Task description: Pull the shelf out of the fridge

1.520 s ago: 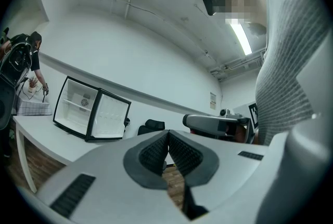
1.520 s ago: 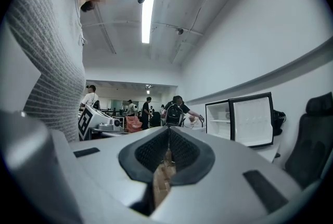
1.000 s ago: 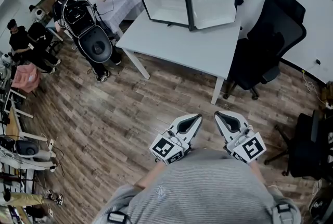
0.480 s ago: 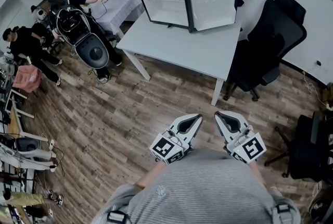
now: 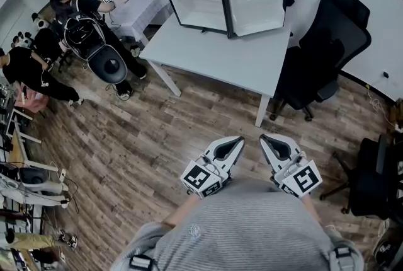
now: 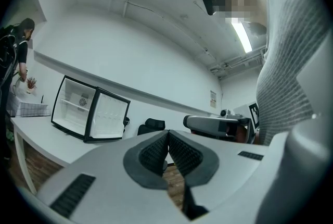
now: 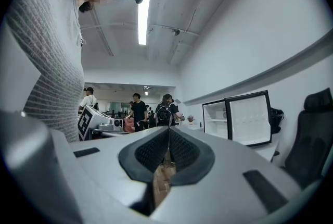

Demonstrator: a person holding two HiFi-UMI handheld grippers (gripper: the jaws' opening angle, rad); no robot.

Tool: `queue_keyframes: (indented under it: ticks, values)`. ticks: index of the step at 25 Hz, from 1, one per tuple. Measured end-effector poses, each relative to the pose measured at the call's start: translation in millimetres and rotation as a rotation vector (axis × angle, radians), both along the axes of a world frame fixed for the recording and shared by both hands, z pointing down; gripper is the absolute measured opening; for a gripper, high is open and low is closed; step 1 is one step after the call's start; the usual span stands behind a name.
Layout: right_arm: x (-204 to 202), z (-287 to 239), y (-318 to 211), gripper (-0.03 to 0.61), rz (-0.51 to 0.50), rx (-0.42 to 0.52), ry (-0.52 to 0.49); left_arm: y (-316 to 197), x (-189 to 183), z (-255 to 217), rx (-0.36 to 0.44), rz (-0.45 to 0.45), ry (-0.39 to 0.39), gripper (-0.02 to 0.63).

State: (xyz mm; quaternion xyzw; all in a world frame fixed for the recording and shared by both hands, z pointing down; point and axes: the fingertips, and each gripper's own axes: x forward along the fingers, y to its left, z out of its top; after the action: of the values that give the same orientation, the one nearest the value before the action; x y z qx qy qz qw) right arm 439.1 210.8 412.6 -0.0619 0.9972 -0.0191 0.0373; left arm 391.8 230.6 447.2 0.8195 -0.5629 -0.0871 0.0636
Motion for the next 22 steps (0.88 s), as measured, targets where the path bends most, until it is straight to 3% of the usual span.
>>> queue_keyframes:
  ticks: [10,22]
  values:
    - [-4,10,-4,0.014,-0.011,-0.026,0.024,-1,-4,6,-0.017,-0.008,0.010,0.011]
    - [-38,5,-21,0.014,0.027,-0.028,0.024,-20,-45,4,0.001,0.005,0.028,0.012]
